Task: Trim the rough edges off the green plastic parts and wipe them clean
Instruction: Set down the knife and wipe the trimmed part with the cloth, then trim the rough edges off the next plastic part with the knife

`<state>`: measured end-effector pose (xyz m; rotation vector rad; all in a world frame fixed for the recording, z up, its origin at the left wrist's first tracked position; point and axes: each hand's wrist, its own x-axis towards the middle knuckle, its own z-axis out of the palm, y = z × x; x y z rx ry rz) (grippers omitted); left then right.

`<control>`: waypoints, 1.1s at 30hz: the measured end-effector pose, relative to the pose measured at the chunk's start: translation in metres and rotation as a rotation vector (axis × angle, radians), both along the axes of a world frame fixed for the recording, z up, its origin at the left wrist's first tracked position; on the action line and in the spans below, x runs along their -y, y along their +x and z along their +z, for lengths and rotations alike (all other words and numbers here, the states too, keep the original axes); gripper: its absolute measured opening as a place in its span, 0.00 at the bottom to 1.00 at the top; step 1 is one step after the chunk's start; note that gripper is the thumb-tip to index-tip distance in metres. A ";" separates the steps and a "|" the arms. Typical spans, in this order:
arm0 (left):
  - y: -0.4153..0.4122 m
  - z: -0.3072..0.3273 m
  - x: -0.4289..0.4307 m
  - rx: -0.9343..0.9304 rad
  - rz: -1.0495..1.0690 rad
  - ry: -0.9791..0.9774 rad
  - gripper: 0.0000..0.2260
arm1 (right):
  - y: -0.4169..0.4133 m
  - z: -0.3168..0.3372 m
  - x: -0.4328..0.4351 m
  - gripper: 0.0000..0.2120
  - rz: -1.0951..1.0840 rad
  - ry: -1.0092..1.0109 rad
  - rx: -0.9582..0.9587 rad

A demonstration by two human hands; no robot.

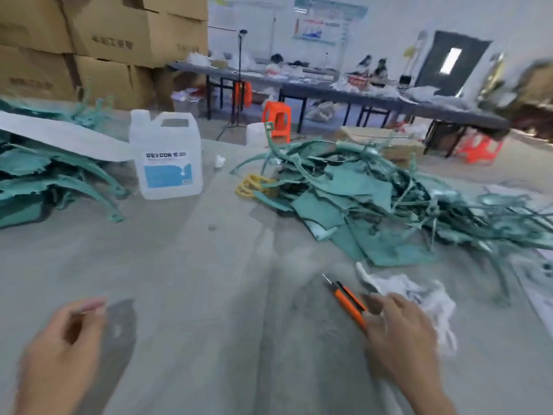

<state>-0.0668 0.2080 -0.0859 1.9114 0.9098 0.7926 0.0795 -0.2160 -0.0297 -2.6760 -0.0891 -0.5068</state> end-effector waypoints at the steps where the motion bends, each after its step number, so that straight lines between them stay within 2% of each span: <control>1: 0.022 0.021 0.029 0.018 -0.040 0.031 0.01 | 0.003 -0.004 0.010 0.13 -0.034 -0.025 -0.025; 3: 0.070 0.048 0.081 0.062 -0.222 0.011 0.04 | 0.006 -0.010 0.029 0.12 -0.097 0.010 -0.024; 5: 0.116 0.074 0.119 0.121 -0.381 -0.018 0.08 | 0.006 -0.019 0.038 0.19 -0.103 -0.035 -0.055; 7: 0.161 0.102 0.154 0.153 -0.483 0.090 0.07 | 0.011 -0.026 0.048 0.25 -0.123 -0.064 0.025; 10: 0.233 0.134 0.197 0.141 -0.676 0.601 0.13 | 0.015 -0.034 0.052 0.17 -0.158 -0.076 0.280; 12: 0.278 0.149 0.214 0.027 -0.755 1.047 0.17 | 0.019 -0.039 0.050 0.17 -0.173 -0.080 0.322; 14: 0.317 0.160 0.215 -0.242 -0.656 1.380 0.24 | 0.024 -0.047 0.053 0.20 -0.216 -0.082 0.294; 16: 0.345 0.166 0.205 -0.542 -0.496 1.524 0.27 | 0.025 -0.047 0.053 0.22 -0.208 -0.011 0.277; 18: 0.361 0.170 0.195 -0.733 -0.449 1.531 0.18 | 0.028 -0.045 0.053 0.21 -0.203 0.020 0.308; 19: 0.366 0.170 0.189 -0.748 -0.494 1.505 0.12 | 0.029 -0.044 0.053 0.20 -0.210 0.036 0.290; 20: 0.369 0.168 0.183 -0.706 -0.556 1.483 0.10 | 0.030 -0.042 0.052 0.20 -0.223 0.048 0.274; 24: 0.342 0.164 0.162 -0.449 -0.677 1.464 0.19 | 0.028 -0.039 0.055 0.20 -0.176 0.001 0.151; 27: 0.291 0.160 0.140 -0.251 -0.737 1.259 0.22 | 0.025 -0.040 0.061 0.30 -0.139 -0.016 -0.045; 28: 0.269 0.158 0.134 -0.202 -0.730 1.185 0.22 | 0.024 -0.038 0.060 0.30 -0.162 -0.005 -0.042; 31: 0.199 0.139 0.121 -0.140 -0.638 0.944 0.22 | 0.017 -0.032 0.050 0.19 -0.305 0.046 0.221; 33: 0.153 0.123 0.116 -0.118 -0.556 0.799 0.24 | 0.011 -0.034 0.041 0.11 -0.239 -0.054 0.461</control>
